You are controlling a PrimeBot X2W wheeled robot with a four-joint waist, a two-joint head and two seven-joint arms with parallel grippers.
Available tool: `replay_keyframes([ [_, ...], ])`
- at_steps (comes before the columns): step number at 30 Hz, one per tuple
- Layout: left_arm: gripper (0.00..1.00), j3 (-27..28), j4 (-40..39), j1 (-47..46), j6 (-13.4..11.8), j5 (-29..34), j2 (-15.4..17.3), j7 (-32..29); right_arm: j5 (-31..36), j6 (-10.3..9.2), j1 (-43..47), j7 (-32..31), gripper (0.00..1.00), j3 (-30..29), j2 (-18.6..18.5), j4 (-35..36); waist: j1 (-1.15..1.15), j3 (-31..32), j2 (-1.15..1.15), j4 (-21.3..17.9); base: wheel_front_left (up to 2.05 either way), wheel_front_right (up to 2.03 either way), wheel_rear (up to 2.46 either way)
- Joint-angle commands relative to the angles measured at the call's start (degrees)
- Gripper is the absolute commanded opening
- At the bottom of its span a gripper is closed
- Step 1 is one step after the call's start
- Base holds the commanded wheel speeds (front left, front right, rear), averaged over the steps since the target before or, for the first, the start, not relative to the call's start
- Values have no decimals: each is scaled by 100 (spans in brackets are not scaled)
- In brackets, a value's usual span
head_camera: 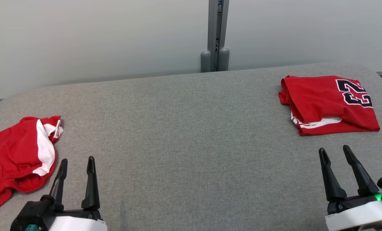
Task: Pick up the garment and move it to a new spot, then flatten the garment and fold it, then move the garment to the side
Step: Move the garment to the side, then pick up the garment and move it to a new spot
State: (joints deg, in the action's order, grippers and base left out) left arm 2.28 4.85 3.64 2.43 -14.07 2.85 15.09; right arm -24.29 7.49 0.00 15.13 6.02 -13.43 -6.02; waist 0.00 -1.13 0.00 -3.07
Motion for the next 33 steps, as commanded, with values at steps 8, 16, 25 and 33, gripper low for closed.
replay_keyframes([
  [8,100,-38,48,-44,-37,-16,13,7,133,1,-13,0,100,61,63,26,0,11,0,-25,0,0,0],
  [16,100,-91,105,-74,-40,-37,13,8,162,1,-11,0,100,67,97,37,0,0,0,0,0,0,0],
  [25,100,-107,163,-111,-45,-7,13,8,154,1,-34,0,100,97,102,-39,0,20,0,16,0,0,0],
  [33,100,-110,232,-159,-47,91,15,8,155,1,21,0,100,121,94,-71,0,88,0,427,0,0,0],
])
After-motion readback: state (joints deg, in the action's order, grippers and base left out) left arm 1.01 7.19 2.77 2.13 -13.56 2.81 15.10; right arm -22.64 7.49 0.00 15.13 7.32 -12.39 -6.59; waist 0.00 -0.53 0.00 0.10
